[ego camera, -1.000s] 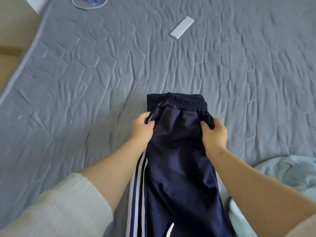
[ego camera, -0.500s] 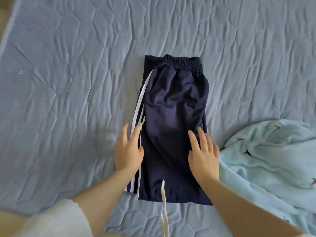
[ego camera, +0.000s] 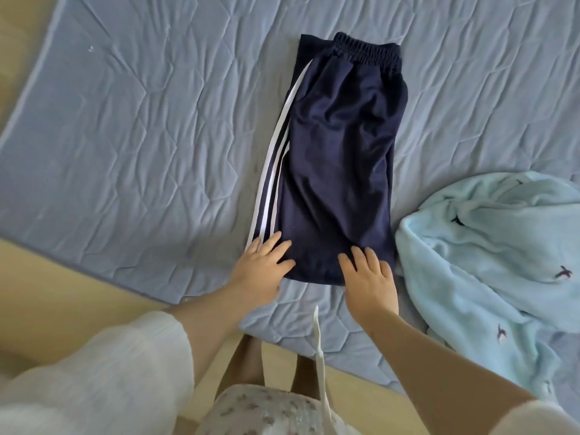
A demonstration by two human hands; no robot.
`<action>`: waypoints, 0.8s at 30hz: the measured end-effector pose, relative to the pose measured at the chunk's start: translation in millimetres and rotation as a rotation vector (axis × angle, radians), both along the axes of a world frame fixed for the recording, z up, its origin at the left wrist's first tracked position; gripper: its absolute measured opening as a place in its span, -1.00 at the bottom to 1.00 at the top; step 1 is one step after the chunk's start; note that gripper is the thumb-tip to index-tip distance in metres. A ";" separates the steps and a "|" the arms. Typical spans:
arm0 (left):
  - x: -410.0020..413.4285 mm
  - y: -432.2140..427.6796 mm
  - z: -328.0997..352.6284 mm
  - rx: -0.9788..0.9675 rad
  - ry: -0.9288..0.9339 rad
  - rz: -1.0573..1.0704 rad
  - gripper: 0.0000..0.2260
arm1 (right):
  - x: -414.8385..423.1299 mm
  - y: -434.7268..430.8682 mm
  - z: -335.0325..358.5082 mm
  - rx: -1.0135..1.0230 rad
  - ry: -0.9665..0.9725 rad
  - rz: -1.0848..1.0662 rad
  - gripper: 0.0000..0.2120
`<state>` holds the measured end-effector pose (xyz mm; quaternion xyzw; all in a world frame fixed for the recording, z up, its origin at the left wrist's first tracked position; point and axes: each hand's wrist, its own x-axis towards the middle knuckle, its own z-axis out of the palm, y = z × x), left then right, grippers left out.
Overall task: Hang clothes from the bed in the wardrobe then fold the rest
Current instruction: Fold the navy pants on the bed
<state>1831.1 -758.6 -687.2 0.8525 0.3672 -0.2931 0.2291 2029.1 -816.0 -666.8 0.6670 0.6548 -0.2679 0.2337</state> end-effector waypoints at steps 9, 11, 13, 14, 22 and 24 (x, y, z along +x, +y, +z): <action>9.4 -1.9 -31.1 0.381 0.014 -0.101 -0.50 | 13.3 10.2 -45.4 -0.041 -0.102 0.040 -0.26; 12.0 4.9 -25.7 0.383 -0.040 -0.167 -0.62 | 13.0 8.9 -46.1 -0.059 -0.057 0.018 -0.34; 15.3 19.5 -13.5 0.254 0.025 -0.121 -0.67 | 13.1 10.9 -39.3 -0.061 -0.005 -0.039 -0.45; 17.3 27.7 -9.3 0.156 0.086 -0.054 -0.64 | 13.6 14.1 -33.8 -0.066 0.022 -0.071 -0.50; 6.2 48.2 45.7 -0.137 0.134 0.068 -0.63 | 10.7 39.9 40.6 -0.303 0.161 -0.253 -0.56; -1.5 45.4 64.1 -0.240 0.173 0.057 -0.76 | 5.9 34.5 59.0 -0.407 0.207 -0.243 -0.58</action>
